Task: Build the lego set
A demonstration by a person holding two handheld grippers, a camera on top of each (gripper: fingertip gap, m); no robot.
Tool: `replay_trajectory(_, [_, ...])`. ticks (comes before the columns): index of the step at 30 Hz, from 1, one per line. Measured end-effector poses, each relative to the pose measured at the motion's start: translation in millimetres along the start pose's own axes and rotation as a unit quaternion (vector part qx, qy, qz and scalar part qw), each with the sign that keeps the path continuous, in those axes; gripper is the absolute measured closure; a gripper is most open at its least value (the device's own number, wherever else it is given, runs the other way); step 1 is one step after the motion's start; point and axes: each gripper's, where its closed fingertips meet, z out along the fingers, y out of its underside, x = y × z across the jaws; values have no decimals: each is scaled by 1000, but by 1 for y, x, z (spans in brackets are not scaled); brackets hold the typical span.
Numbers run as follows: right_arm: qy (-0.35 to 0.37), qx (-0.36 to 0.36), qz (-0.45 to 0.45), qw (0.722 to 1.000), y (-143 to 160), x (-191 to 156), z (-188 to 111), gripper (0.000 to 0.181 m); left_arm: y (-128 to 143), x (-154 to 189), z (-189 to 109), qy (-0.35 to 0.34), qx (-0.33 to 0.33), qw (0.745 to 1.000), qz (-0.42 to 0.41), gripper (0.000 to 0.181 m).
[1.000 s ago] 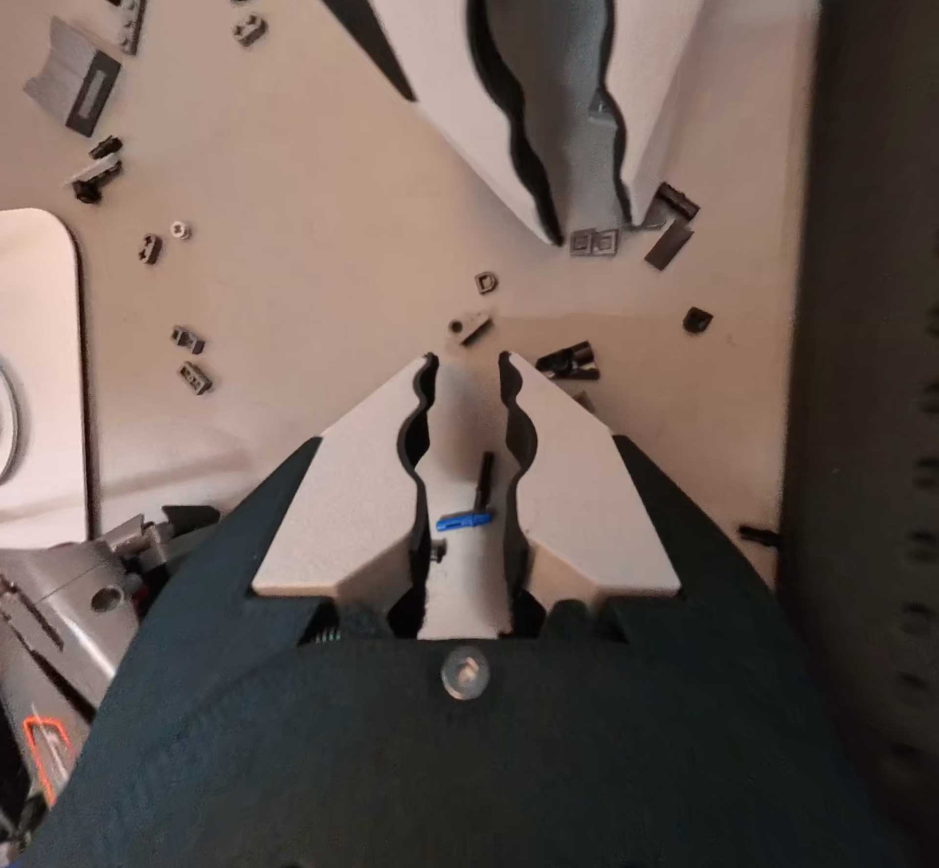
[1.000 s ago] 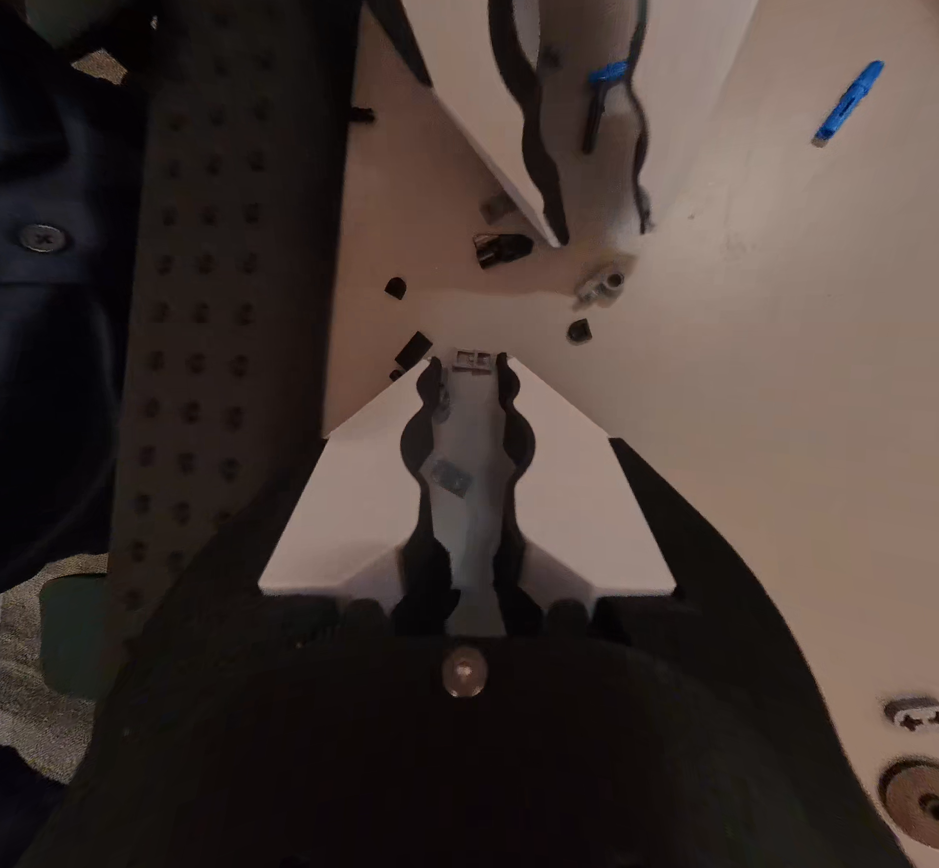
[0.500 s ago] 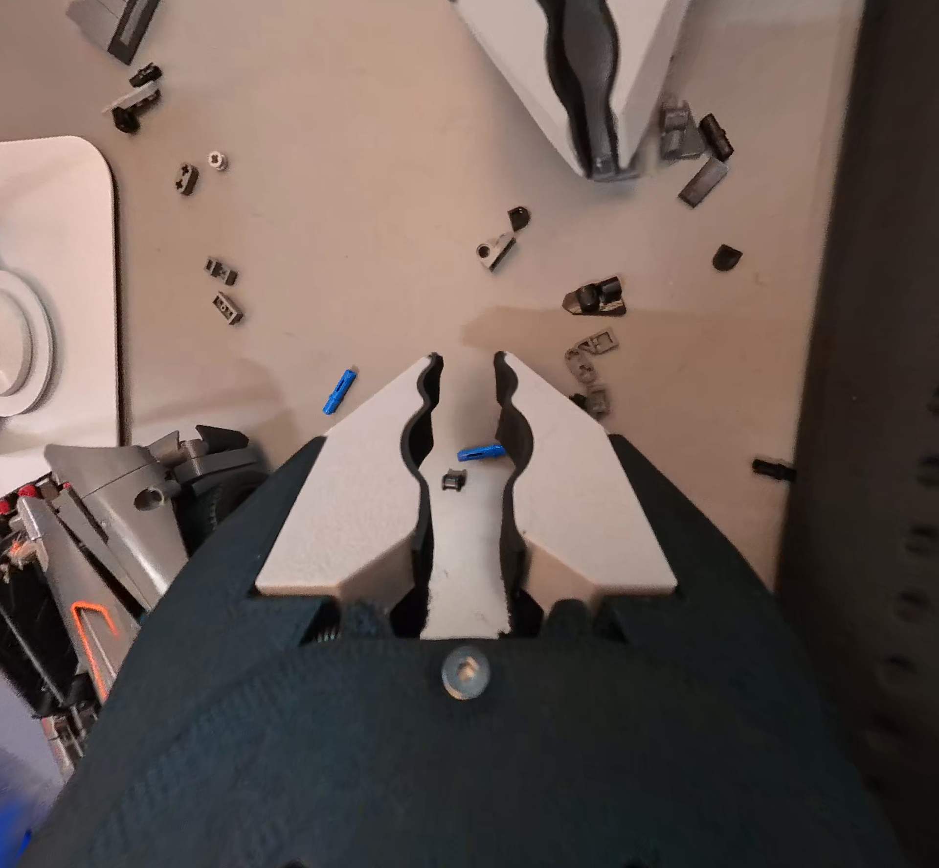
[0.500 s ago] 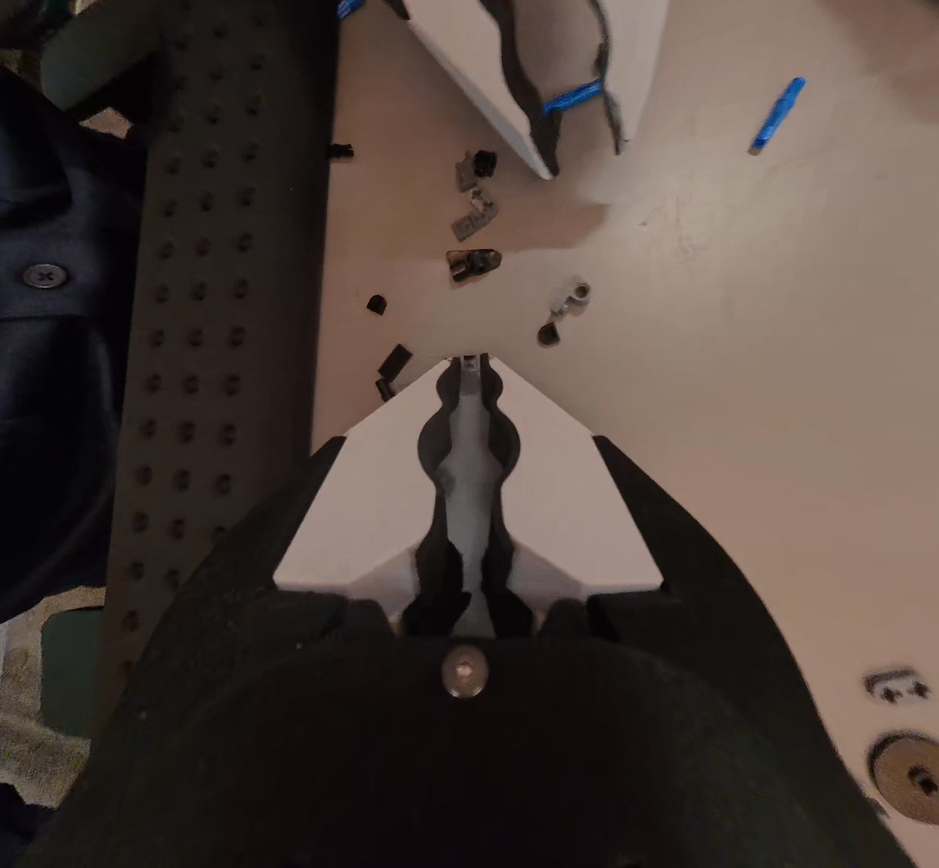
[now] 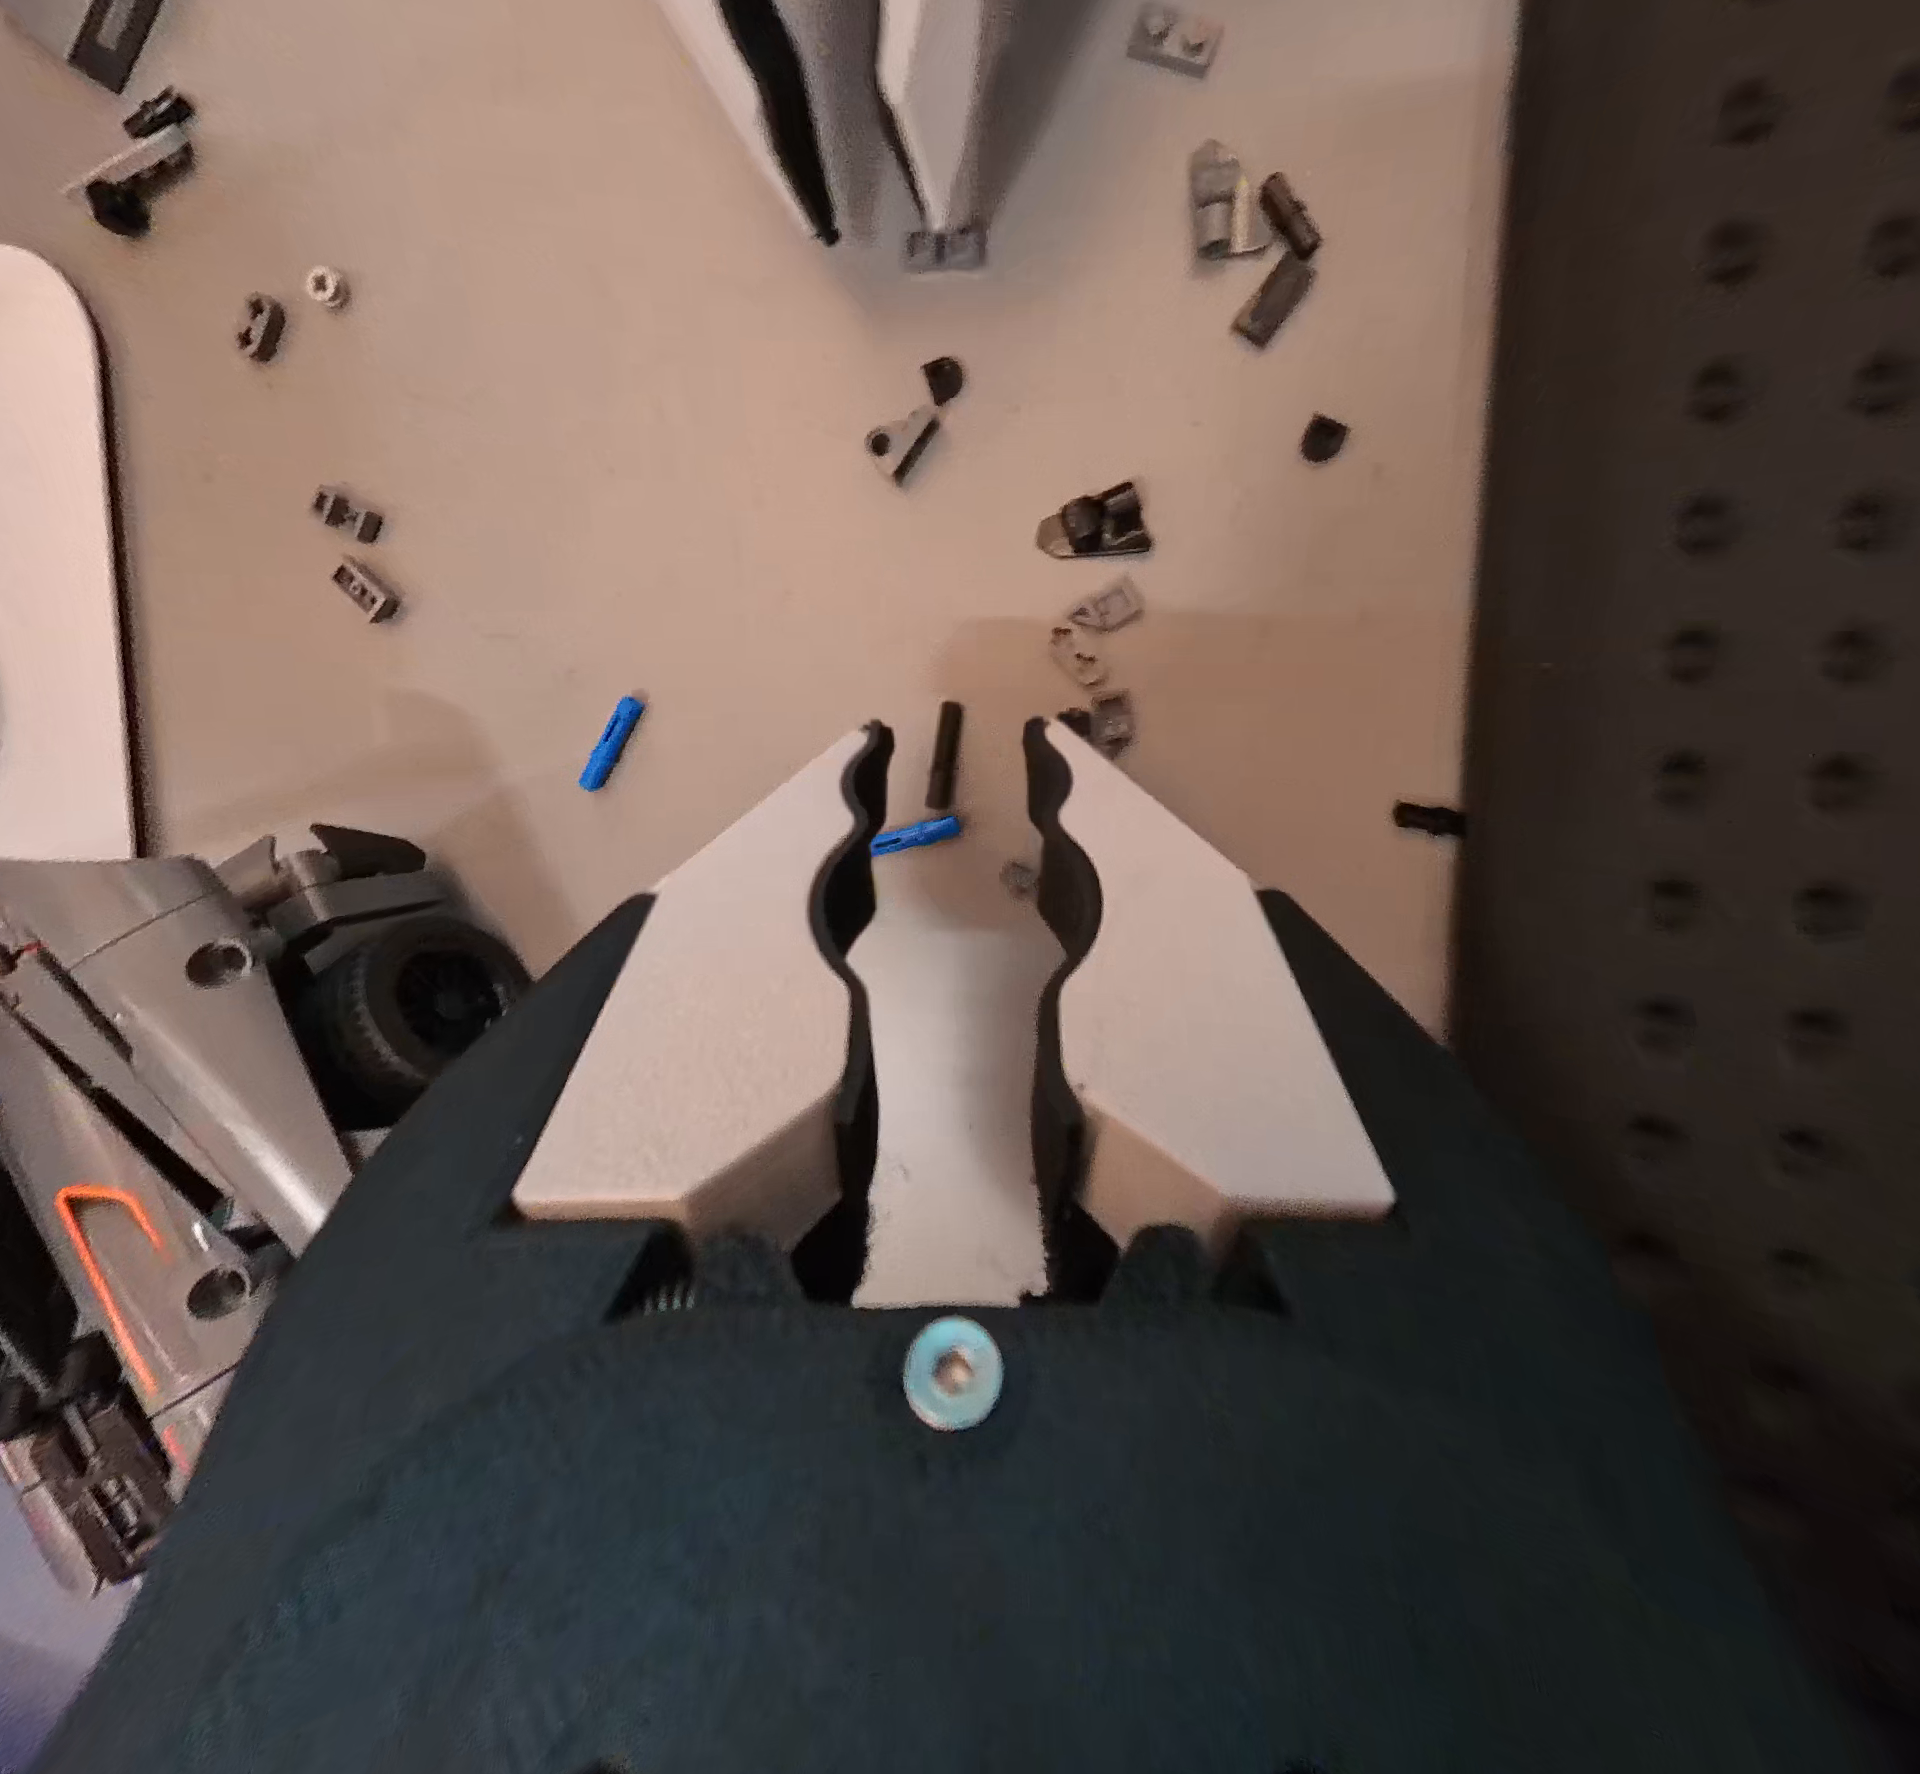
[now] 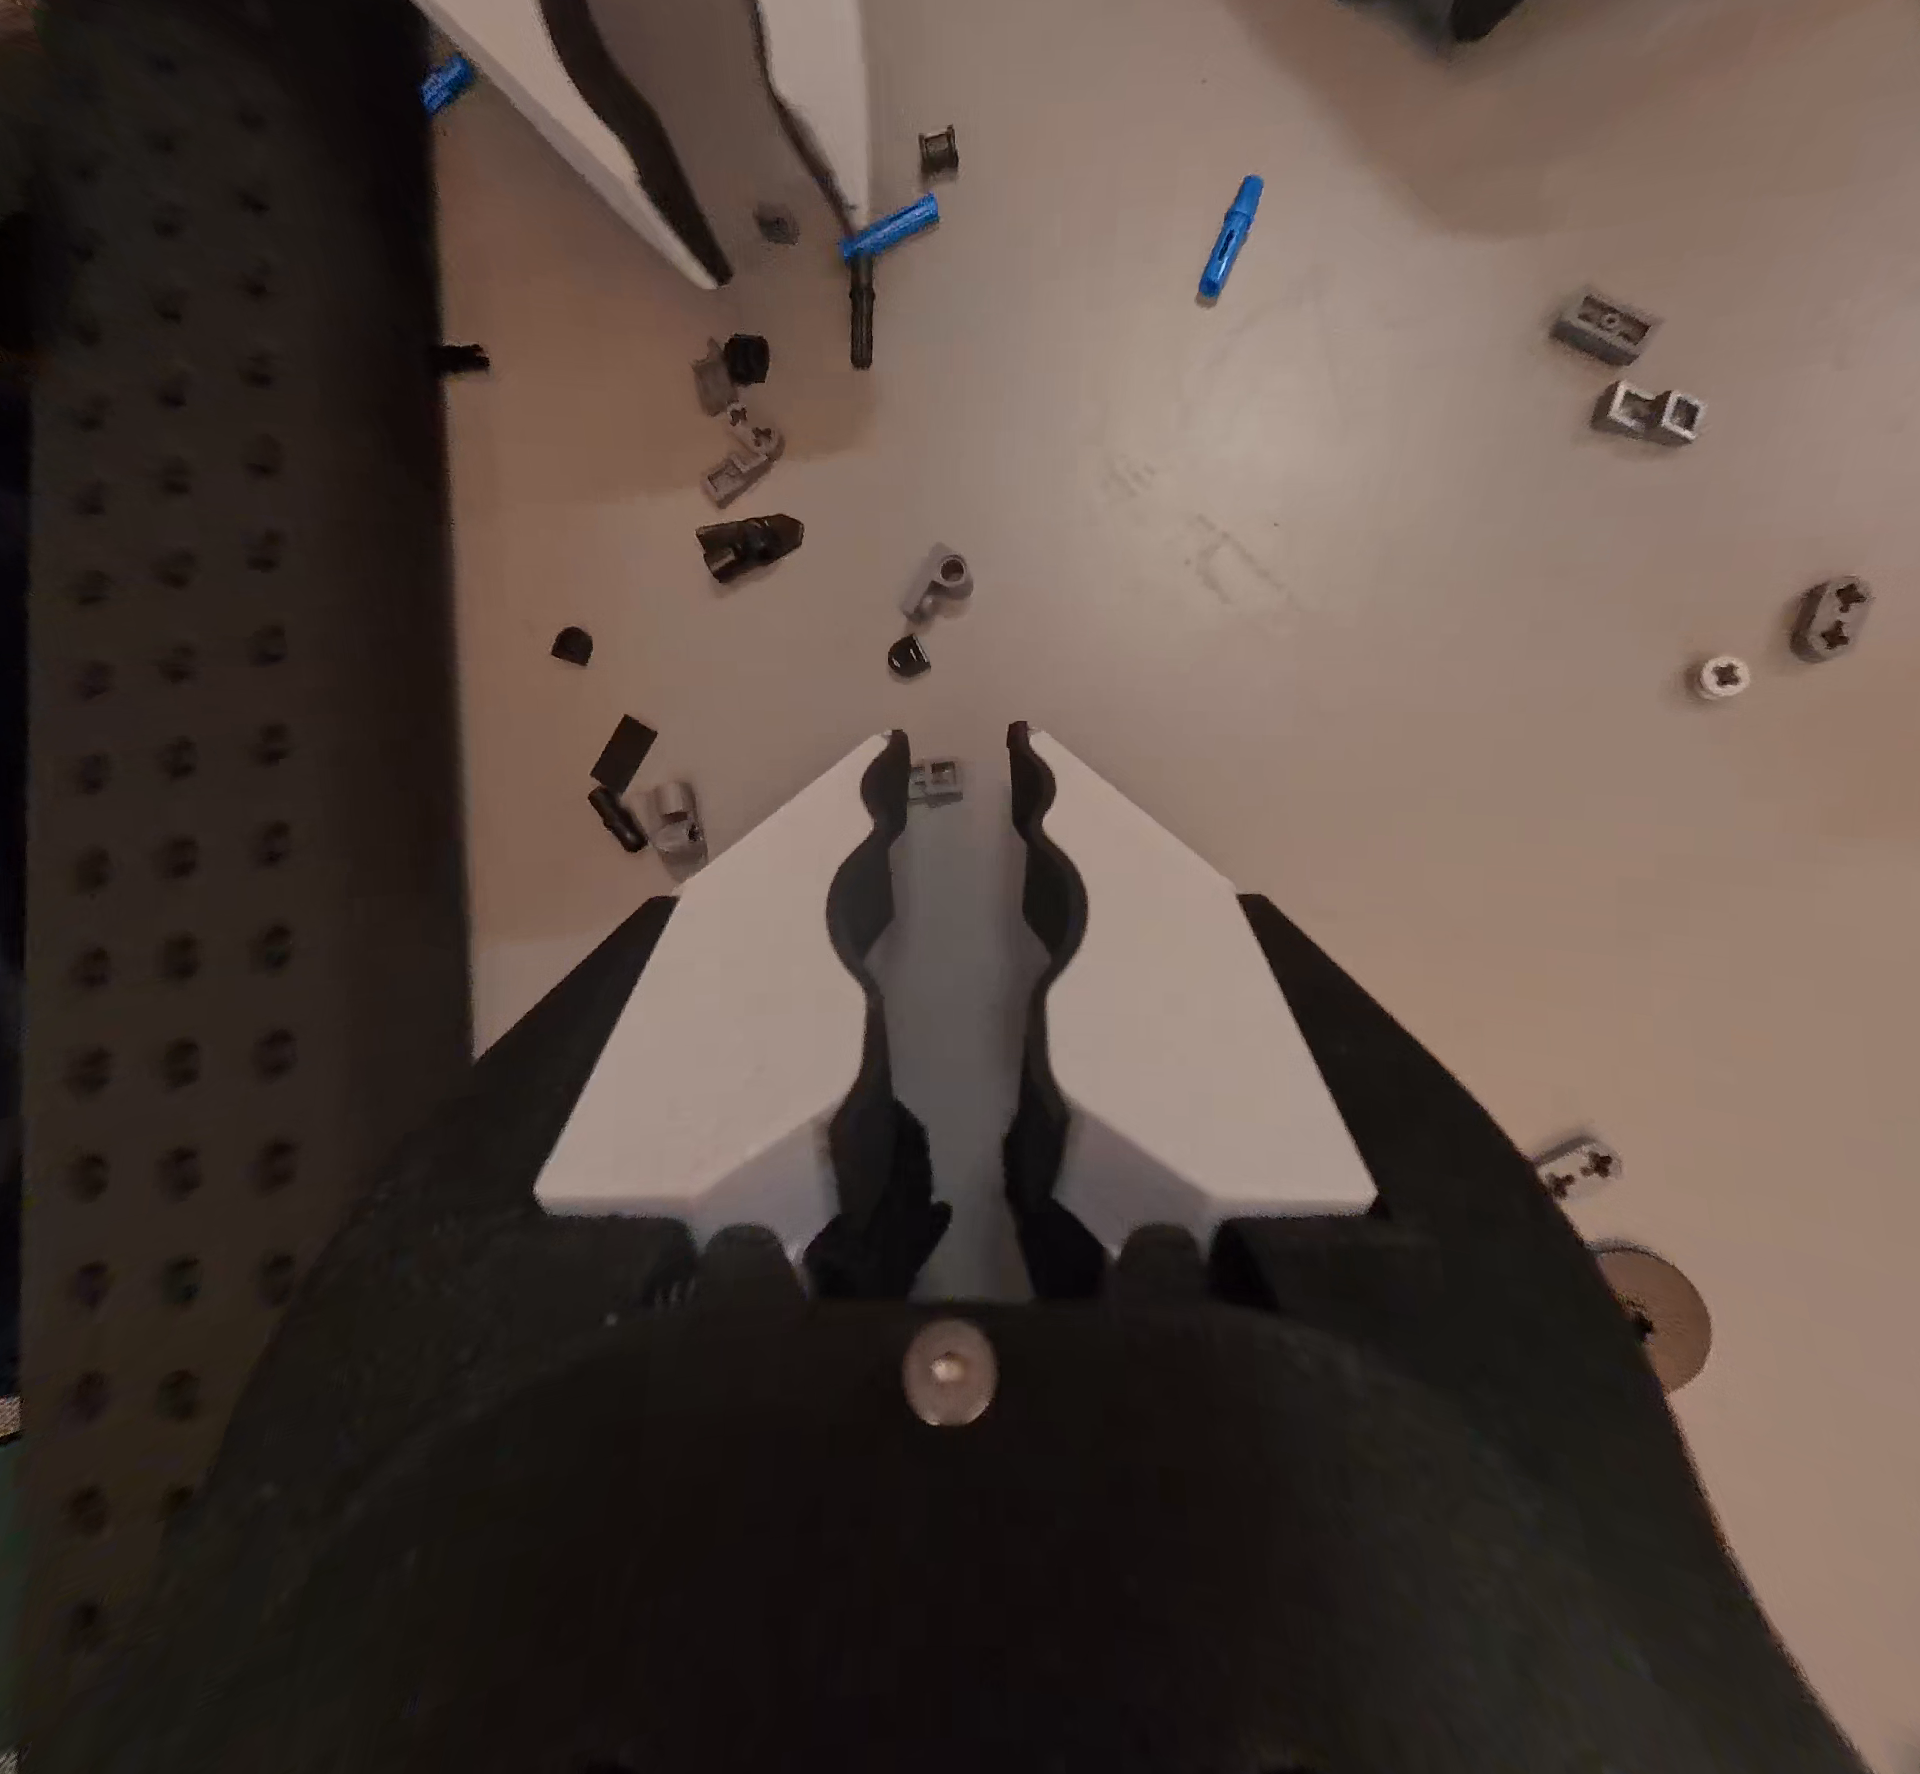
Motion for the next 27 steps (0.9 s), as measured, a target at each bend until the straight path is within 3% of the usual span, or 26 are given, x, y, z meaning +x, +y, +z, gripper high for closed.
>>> replay_trajectory(3, [11, -4, 0, 1000, 3, 5, -2, 165, -2, 18, 0, 33, 4, 999, 23, 155])
replay_trajectory(7, [8, -7, 0, 1000, 5, 5, -1, 167, 8, 34, 10, 45, -42, 996, 69, 158])
replay_trajectory(15, [8, -3, -8, 1000, 3, 4, -2, 170, 0, 34, 17, 33, -24, 997, 73, 180])
replay_trajectory(21, [8, 14, -9, 1000, 2, 7, -18, 167, 0, 33, 24, 18, -29, 996, 78, 181])
replay_trajectory(27, [-51, 13, -41, 998, 8, -17, -28, 157, -1, 20, 9, -2, -16, 998, 59, 179])
